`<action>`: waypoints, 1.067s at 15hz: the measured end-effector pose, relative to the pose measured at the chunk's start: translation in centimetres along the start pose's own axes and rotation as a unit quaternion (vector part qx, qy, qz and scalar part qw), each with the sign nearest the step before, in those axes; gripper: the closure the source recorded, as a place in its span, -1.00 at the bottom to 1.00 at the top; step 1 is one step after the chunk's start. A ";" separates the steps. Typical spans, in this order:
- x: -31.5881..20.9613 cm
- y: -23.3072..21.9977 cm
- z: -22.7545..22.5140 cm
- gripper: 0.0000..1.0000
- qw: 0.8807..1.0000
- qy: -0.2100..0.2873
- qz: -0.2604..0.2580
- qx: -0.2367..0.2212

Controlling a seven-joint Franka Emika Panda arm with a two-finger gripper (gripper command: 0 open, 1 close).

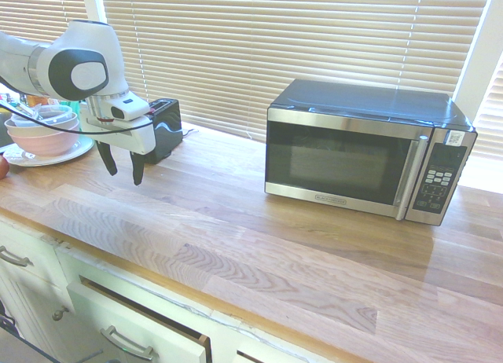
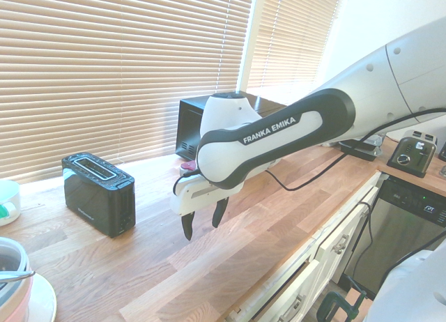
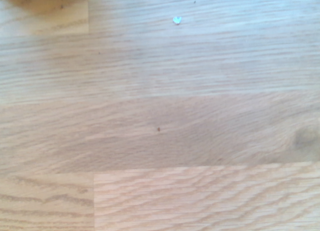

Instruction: Press the toaster

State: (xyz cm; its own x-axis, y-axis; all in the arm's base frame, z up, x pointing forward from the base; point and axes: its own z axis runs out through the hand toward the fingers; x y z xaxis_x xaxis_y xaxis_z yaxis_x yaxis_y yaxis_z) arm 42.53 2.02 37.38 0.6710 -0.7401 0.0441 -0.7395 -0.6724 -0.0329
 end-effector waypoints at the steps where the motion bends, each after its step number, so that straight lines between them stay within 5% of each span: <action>1: 0.0 0.0 0.1 -1.00 1.000 0.000 0.000 0.000; 8: 1.5 0.7 0.9 -1.00 1.000 0.008 -0.013 0.000; 16: -0.1 -3.5 -1.9 -1.00 0.995 0.077 -0.063 0.031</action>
State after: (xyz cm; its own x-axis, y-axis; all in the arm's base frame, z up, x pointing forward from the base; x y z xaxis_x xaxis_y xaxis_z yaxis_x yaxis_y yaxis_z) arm 44.96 4.44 39.37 0.7380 -0.6435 0.2031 -0.6428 -0.7620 -0.0784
